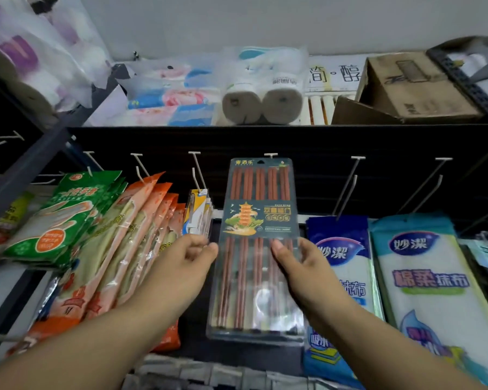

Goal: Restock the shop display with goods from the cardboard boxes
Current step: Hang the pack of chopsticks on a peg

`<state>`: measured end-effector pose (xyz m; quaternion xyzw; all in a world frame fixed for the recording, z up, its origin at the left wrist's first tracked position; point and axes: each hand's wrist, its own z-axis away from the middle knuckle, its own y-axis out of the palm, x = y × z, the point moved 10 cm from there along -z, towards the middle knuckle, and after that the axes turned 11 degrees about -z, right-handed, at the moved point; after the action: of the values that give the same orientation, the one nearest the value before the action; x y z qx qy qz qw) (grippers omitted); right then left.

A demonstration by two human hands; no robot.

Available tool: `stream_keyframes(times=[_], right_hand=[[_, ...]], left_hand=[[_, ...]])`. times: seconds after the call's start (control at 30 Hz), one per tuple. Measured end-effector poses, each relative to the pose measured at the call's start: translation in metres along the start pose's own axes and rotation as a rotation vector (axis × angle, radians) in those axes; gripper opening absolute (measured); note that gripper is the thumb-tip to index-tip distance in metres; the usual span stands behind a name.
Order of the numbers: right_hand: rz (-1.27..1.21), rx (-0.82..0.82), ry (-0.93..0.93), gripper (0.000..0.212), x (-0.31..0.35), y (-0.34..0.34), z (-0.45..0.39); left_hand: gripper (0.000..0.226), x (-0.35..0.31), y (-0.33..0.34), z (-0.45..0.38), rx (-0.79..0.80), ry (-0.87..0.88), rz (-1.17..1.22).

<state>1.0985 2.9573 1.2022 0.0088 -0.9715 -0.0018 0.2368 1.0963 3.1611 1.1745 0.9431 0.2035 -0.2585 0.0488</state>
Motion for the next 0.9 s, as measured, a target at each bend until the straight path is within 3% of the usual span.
stream_keyframes(times=[0.03,0.13,0.2,0.77,0.9], right_hand=[[-0.04,-0.023,0.039,0.093,0.0,-0.003,-0.006],[-0.115,-0.026,0.119,0.032,0.0,-0.006,-0.022],[-0.11,-0.021,0.149,0.022,0.005,-0.003,-0.022],[-0.188,-0.12,0.214,0.034,-0.004,0.001,-0.022],[-0.149,-0.125,0.261,0.047,-0.014,-0.002,-0.021]], left_hand=[[0.015,0.001,-0.006,0.002,-0.018,0.01,-0.027],[0.02,0.012,-0.023,0.008,-0.039,-0.005,-0.077],[0.02,0.017,-0.031,0.011,-0.029,-0.009,-0.087],[0.016,0.019,-0.077,0.026,-0.02,-0.001,-0.194],[0.017,0.016,-0.083,0.029,-0.037,0.023,-0.215]])
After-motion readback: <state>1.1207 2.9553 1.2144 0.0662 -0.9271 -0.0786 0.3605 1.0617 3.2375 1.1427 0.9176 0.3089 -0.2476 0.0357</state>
